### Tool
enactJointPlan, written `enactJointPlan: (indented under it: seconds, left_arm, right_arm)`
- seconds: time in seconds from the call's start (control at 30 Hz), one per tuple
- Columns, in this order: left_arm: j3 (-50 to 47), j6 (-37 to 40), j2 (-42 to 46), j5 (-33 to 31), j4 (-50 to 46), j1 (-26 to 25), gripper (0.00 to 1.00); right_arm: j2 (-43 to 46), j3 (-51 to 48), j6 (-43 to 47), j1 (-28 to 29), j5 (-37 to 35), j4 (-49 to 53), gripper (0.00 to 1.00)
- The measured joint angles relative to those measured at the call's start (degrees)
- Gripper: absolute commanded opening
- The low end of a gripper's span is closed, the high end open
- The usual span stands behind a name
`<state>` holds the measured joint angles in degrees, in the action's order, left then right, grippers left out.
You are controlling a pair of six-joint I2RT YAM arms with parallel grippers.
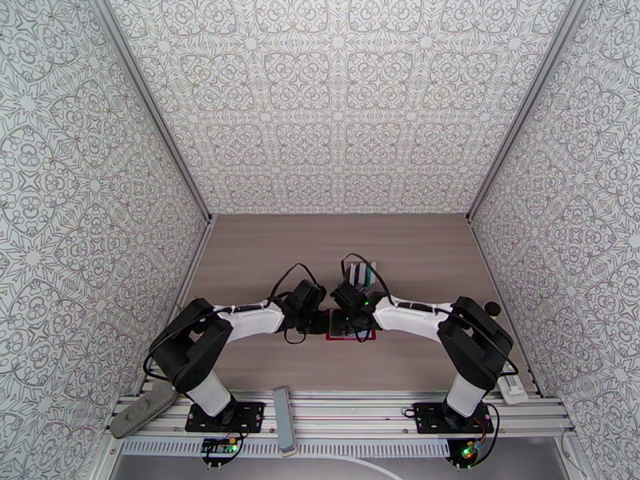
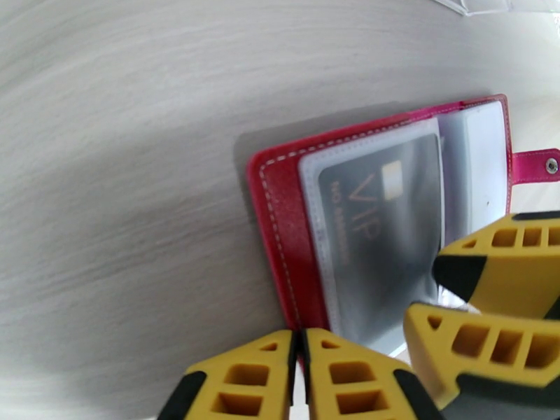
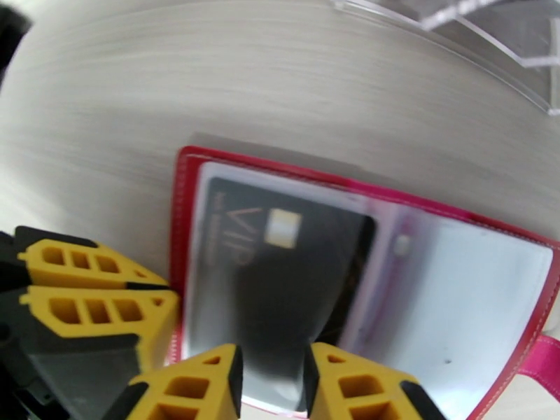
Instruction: Put the credit cards into the card holder
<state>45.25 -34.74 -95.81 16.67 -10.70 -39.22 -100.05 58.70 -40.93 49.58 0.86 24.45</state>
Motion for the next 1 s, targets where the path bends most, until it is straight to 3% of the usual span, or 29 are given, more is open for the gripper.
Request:
enactJointPlan:
  seconds: [0.33, 0.7, 1.0]
  left_arm:
    - [0.68, 0.72, -0.24, 0.87, -1.11, 1.22, 0.14]
    - [4.52, 2.67, -1.49, -0.46, -4.72, 2.64, 0.15]
    - [5.27, 3.3, 0.04, -0.44, -7.06, 2.4, 0.18]
  right_arm:
    - [1.86, 0.0, -0.11, -0.02, -0.61, 0.81, 0.44]
    - [6.58, -0.35, 0.28, -0.37, -3.21, 2.25, 0.48]
    - [10.47, -4.09, 0.79, -5.51, -3.02, 1.88, 0.5]
